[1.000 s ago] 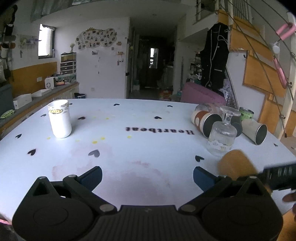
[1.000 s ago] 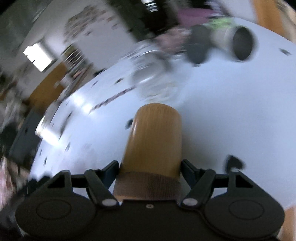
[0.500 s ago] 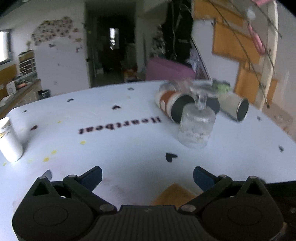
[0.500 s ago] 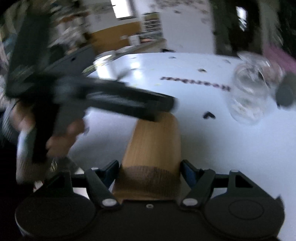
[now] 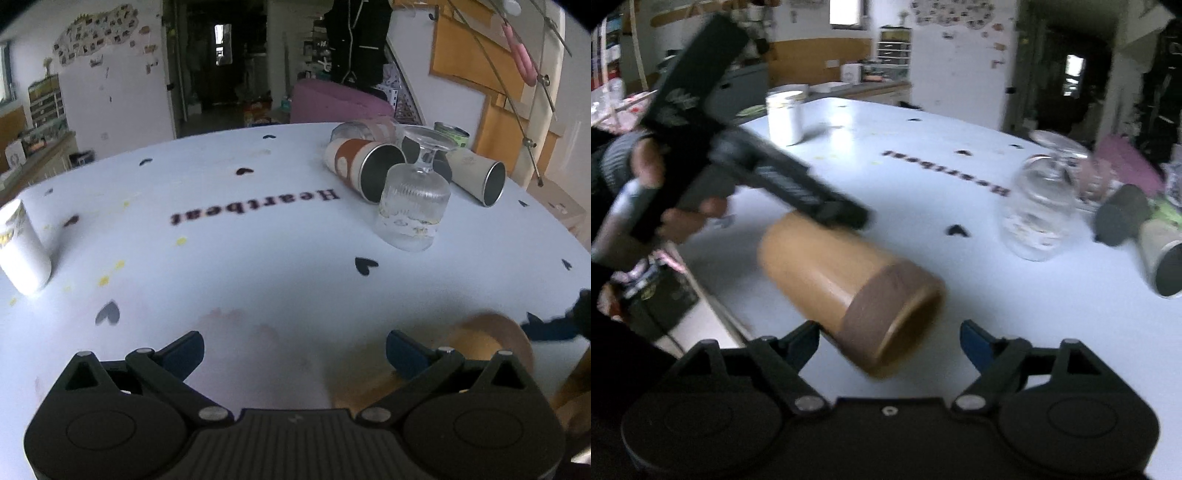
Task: Flip cup upright
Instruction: 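Close the left tool on the cup's open rim while the right tool releases it, then carry the bamboo cup upright with the left tool toward the white cup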
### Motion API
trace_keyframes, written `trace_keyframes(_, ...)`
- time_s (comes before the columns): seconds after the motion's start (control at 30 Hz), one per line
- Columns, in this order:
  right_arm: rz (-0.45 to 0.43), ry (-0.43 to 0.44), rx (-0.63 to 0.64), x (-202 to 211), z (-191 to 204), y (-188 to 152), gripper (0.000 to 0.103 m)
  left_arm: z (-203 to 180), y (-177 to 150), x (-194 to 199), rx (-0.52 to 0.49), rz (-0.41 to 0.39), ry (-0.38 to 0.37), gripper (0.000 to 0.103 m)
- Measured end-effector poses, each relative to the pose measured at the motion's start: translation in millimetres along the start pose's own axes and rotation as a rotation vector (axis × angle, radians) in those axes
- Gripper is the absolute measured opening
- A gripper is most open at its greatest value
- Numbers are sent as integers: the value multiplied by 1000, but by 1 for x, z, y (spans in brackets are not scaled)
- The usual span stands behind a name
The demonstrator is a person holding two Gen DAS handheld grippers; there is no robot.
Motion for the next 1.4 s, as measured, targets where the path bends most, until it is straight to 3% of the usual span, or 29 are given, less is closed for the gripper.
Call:
trace_keyframes(0.23, -32, -43, -86, 0, -19, -2, 85, 10, -13, 11, 32, 10, -10, 103)
trace_keyframes(0.4, -29, -100, -163, -4, -33, -5, 80, 12, -23, 13, 59, 68, -49, 103)
trace_keyframes(0.6, -54, -88, -234, -3, -42, -10, 80, 6, 4, 21, 176, 93, -198, 102)
trace_keyframes(0.73, -71, -77, -263, -4, -44, -11, 80, -27, 20, 3, 133, 181, -265, 98)
trace_keyframes(1.0, -63, -54, -285, -9, -43, -17, 80, -73, 33, -46, 44, 320, -227, 87)
trace_keyframes(1.17, -70, -48, -296, -10, -44, -19, 80, -79, 32, -60, 8, 358, -169, 86)
trace_keyframes(1.27, -73, -45, -301, -11, -44, -20, 80, -80, 28, -66, -13, 376, -147, 80)
trace_keyframes(1.4, -77, -45, -301, -10, -45, -19, 80, -73, 29, -63, 21, 365, -168, 75)
Point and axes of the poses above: each gripper's, at about its wrist camera, not at the fingertips, and x roughly against the way its jaws point, z to its left, y to its top, the point moved 1 cm from there along -x, roughly the way its jaws point, and after that the axes turned 10 degrees about x, right-handed, at the moved point
